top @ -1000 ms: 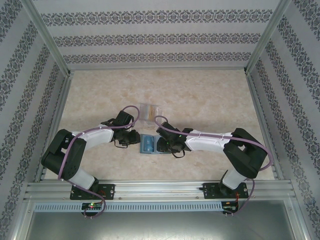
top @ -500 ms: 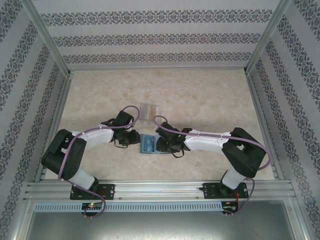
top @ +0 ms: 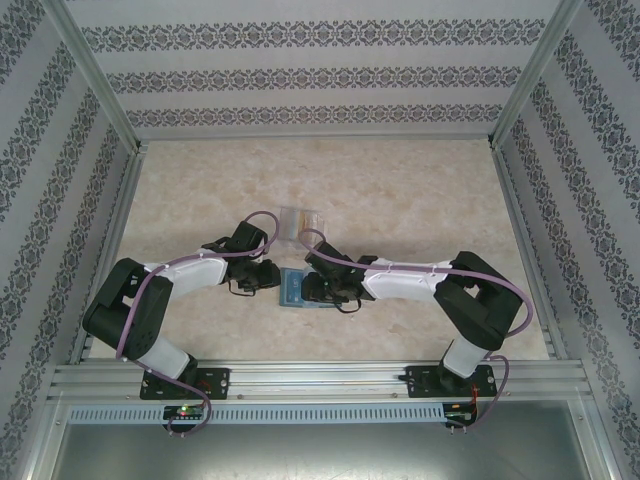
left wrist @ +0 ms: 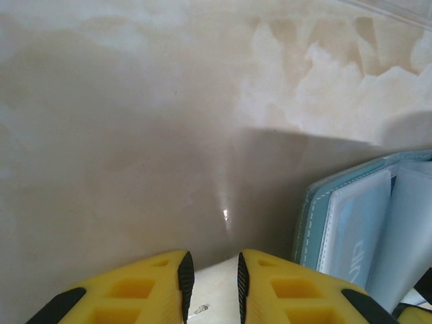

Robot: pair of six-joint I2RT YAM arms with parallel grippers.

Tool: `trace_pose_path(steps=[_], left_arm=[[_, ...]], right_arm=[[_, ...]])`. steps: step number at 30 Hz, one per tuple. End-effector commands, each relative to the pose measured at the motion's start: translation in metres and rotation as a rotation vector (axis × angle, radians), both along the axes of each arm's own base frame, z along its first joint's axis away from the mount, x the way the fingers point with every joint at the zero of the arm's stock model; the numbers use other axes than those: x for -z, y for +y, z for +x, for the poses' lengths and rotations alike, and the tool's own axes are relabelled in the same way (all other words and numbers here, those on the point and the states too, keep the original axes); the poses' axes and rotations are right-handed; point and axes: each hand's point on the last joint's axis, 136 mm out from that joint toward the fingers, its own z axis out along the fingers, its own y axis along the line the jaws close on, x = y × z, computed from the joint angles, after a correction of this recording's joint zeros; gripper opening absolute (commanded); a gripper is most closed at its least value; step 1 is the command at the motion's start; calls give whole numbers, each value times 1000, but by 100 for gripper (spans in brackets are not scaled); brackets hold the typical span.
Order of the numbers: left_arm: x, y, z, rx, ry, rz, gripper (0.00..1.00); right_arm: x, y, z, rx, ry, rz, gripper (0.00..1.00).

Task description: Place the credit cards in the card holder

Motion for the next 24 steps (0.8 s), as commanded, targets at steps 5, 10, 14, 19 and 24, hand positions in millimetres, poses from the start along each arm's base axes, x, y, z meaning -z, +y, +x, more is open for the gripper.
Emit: trace_pose_path(steps=[5,10,14,19,24], left_arm=[[22,0,-24,24,108,-2,29],[20,0,-24,20,101,-6,29],[14,2,-23,14,86,0,30],[8,6,-22,8,68,2,30],[5,10,-21,-2,61,0,30]], right_arm=[[-13,35,-1,-108,-13,90,42],[-25,58,-4,-182,-6,162,42],[-35,71,-3,-217,-24,194,42],[-39,76,-2,-234,-36,200,42],[-47,68,-3,-221,-59,197,42]])
